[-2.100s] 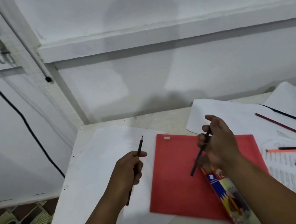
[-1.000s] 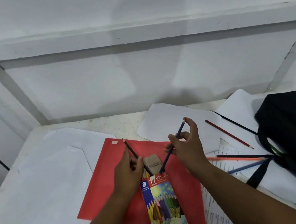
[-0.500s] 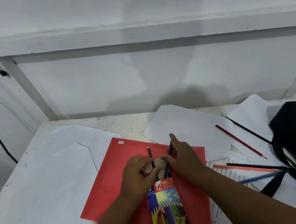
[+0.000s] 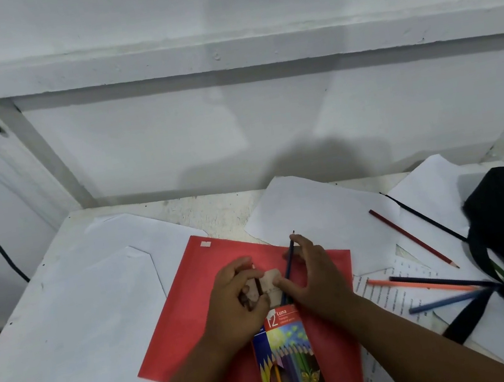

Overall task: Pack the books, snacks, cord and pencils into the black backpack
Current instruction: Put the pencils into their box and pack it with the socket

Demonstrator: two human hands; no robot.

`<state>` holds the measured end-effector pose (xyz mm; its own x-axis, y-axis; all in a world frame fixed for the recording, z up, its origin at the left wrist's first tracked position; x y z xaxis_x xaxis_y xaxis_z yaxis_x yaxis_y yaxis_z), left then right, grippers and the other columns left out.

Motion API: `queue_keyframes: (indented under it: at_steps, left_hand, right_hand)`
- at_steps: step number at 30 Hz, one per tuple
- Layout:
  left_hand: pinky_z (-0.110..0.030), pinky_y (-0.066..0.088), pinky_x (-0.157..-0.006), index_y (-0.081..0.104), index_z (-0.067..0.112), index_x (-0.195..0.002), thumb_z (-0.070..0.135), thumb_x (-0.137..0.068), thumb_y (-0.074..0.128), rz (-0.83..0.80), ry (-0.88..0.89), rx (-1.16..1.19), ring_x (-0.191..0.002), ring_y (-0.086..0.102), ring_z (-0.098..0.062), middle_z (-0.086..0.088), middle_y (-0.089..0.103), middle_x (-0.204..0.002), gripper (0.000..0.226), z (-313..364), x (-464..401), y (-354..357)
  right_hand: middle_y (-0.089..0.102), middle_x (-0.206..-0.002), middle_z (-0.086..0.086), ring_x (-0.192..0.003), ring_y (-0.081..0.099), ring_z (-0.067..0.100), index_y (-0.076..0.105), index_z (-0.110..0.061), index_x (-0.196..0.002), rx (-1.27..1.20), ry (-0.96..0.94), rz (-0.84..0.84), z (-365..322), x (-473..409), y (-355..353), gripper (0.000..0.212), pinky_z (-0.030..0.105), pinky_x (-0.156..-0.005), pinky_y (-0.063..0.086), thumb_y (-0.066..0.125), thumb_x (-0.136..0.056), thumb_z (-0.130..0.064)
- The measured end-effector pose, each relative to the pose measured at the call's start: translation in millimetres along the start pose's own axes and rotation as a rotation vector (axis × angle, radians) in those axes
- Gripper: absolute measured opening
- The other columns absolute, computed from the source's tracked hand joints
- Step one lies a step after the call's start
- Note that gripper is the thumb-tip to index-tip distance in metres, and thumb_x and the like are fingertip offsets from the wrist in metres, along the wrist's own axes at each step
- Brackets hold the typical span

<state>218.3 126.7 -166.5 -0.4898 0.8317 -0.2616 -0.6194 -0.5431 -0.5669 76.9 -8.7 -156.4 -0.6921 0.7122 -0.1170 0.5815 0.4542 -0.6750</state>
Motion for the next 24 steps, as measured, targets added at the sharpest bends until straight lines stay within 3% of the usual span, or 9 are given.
queue_keyframes:
  at_steps: [4, 8, 14, 18, 24]
  left_hand:
    - [-0.021, 0.039, -0.101, 0.069, 0.028, -0.110, 0.035, -0.071, 0.074, -0.002, 0.011, -0.016, -0.127, 0.048, -0.003, 0.017, 0.057, -0.131, 0.040, 3.4, 0.4, -2.3]
    - [-0.023, 0.046, -0.095, 0.063, 0.024, -0.116, 0.027, -0.072, 0.078, 0.008, 0.017, 0.002, -0.119, 0.054, -0.008, 0.016, 0.059, -0.125, 0.047, 5.7, 1.6, -4.5]
    - [-0.028, 0.042, -0.103, 0.067, 0.021, -0.117, 0.022, -0.073, 0.073, 0.121, -0.018, -0.083, -0.121, 0.048, -0.004, 0.014, 0.059, -0.125, 0.044, 2.9, 1.6, -4.4]
    - [-0.022, 0.036, -0.105, 0.068, 0.023, -0.115, 0.025, -0.073, 0.073, 0.109, -0.031, -0.093, -0.124, 0.045, -0.005, 0.013, 0.057, -0.128, 0.042, 2.7, 1.7, -3.6]
    - [-0.005, 0.032, -0.095, 0.071, 0.023, -0.104, 0.023, -0.069, 0.074, 0.068, -0.004, -0.076, -0.112, 0.053, -0.006, 0.017, 0.065, -0.110, 0.035, 5.6, -0.6, -4.9]
  right_hand:
    - [0.050, -0.132, -0.006, -0.117, 0.043, 0.005, 0.033, -0.023, -0.152, 0.032, -0.031, -0.034, 1.3, 1.9, -2.1, 0.102, 0.016, -0.094, 0.035, 0.077, -0.069, -0.063]
    - [0.046, -0.146, -0.006, -0.128, 0.035, 0.007, 0.036, -0.021, -0.151, 0.157, -0.153, -0.070, -1.1, 0.7, -1.6, 0.098, 0.017, -0.103, 0.026, 0.072, -0.071, -0.065]
    - [0.043, -0.148, -0.004, -0.131, 0.037, 0.013, 0.032, -0.018, -0.153, 0.224, -0.199, -0.118, 2.4, 0.7, 0.5, 0.101, 0.022, -0.106, 0.028, 0.062, -0.072, -0.069]
    - [0.044, -0.146, -0.007, -0.128, 0.035, 0.008, 0.041, -0.022, -0.148, 0.227, -0.217, -0.126, 2.6, 1.1, 0.3, 0.088, 0.022, -0.106, 0.031, 0.060, -0.073, -0.062]
    - [0.058, -0.125, -0.013, -0.114, 0.046, 0.006, 0.063, -0.027, -0.122, 0.147, -0.220, -0.037, 4.0, 1.2, 0.2, 0.050, 0.023, -0.096, 0.041, 0.066, -0.078, -0.051]
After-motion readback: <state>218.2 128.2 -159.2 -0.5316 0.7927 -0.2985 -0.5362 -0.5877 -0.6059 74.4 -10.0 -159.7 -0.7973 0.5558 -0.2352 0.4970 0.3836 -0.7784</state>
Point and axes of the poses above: each hand's wrist, its own x-axis away from the middle knuckle, its own y-axis out of the palm, z = x × y, the point moved 3 cm from there along -x, towards the middle knuckle
